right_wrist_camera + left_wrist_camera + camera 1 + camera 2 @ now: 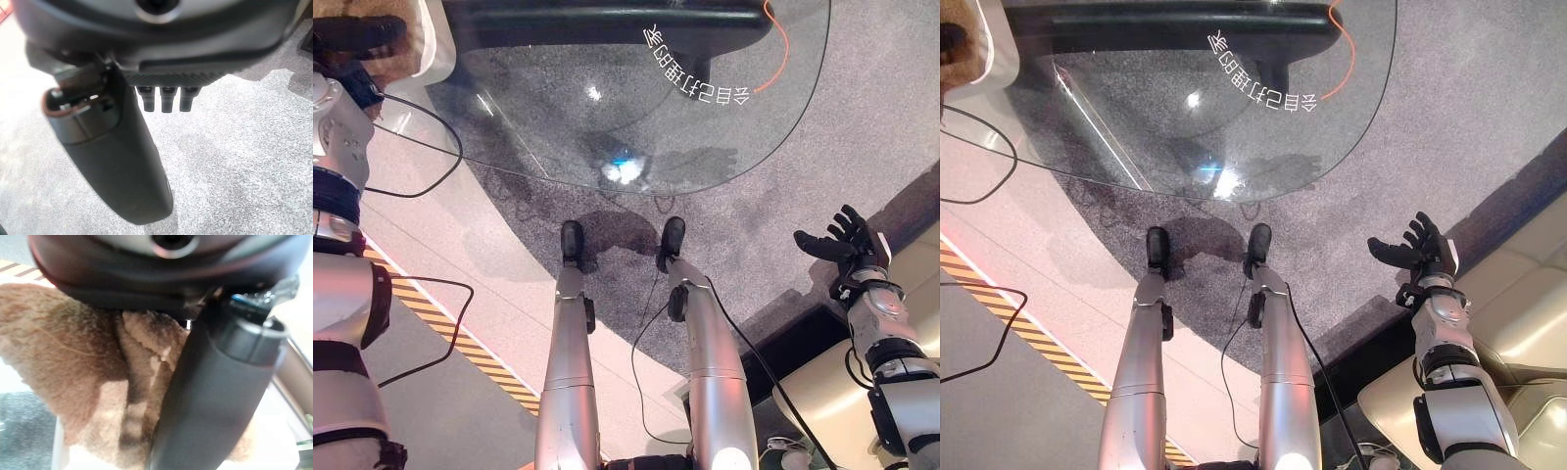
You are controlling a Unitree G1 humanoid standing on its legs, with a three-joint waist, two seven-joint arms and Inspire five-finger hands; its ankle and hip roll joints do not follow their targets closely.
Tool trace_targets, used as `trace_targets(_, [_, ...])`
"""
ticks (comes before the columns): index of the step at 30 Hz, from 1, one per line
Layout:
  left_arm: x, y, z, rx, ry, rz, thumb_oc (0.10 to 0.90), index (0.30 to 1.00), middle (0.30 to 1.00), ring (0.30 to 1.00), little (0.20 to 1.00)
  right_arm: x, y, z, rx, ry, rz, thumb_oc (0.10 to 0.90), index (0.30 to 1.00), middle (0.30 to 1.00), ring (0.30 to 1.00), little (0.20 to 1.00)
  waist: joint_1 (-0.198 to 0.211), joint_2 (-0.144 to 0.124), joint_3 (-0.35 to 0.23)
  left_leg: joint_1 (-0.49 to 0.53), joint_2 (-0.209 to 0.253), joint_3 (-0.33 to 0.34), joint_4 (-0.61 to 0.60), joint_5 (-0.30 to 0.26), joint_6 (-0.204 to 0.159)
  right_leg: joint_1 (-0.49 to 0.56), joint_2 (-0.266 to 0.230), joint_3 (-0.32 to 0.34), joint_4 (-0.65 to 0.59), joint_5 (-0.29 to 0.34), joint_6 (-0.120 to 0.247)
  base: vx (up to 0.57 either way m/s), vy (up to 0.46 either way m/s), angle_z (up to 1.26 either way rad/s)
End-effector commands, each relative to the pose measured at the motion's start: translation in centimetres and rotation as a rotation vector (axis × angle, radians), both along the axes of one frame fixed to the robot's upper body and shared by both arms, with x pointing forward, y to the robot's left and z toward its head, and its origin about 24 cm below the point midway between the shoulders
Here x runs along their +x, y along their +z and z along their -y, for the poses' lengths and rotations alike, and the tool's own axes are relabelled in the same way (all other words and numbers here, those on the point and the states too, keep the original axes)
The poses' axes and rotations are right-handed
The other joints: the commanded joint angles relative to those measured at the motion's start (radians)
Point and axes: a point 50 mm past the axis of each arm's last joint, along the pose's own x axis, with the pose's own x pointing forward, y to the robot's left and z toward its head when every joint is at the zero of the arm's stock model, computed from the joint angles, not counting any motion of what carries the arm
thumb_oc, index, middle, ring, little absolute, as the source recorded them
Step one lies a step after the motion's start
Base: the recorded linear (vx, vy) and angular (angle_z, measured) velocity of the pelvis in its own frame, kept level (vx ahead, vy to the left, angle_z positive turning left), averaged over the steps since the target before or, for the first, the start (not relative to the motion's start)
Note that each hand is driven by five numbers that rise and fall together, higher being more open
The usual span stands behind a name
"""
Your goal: Wipe the table with a cloth and put it in the basket.
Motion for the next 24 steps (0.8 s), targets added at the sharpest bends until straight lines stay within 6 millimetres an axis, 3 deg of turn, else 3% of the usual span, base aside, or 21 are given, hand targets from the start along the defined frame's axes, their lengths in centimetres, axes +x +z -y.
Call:
trace_targets(1, [-2.0,2.2,-2.2,-0.013,0.076,0.067,0.1,0.3,0.3,0.3,0.2,-2.6,0.2,3.6,-0.059,-0.115,-0.019,0.8,0.9,0.9,0.9,0.9,-0.02,0.067,-0.024,-0.005,0.012,0.102,0.045,-0.01,0.079,0.069,0.052,0.08,-0.003,-0.033,0.023,0.0,0.0,0.0])
trace_targets(24, [-1.1,1.2,-1.4,-0.022,0.027,0.024,0.1,0.3,0.3,0.3,0.2,-2.0,0.6,3.2,-0.045,-0.12,-0.01,0.8,0.9,0.9,0.9,0.9,-0.014,0.063,-0.024,0.0,0.013,0.108,0.02,0.001,0.077,0.075,0.047,0.064,-0.038,-0.015,0.027,0.0,-0.003,0.0])
